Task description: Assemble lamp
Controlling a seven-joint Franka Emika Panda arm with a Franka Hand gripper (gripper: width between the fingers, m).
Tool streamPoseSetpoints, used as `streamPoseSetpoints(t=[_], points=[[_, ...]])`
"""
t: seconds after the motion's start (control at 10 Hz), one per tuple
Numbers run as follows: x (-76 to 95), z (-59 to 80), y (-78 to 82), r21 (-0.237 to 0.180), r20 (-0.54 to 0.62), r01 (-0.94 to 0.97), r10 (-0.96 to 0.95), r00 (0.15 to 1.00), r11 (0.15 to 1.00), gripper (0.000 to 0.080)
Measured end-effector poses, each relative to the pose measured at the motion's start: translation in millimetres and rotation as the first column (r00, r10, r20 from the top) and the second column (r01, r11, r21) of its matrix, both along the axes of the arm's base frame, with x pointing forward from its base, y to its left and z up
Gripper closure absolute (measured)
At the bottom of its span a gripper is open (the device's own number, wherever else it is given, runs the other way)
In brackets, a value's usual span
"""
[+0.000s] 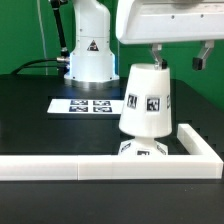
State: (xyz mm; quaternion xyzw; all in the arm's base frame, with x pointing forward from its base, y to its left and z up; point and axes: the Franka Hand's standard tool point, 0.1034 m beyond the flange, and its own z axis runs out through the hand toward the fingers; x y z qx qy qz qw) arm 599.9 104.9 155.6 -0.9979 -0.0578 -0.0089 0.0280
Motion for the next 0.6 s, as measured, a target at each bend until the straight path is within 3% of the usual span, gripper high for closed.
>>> streamPoseSetpoints(t=[0.1, 0.2, 0.6], points=[[0.8, 5.6, -0.4, 0.001, 0.006, 0.002, -0.002, 1.0, 1.0, 0.0174], [1.3, 9.8, 0.0, -0.002, 0.012, 0.01, -0.01, 1.0, 1.0, 0.0115], [2.6, 20.3, 15.9, -0.003, 0.045, 0.045, -0.044, 0.998, 0.999, 0.0101]])
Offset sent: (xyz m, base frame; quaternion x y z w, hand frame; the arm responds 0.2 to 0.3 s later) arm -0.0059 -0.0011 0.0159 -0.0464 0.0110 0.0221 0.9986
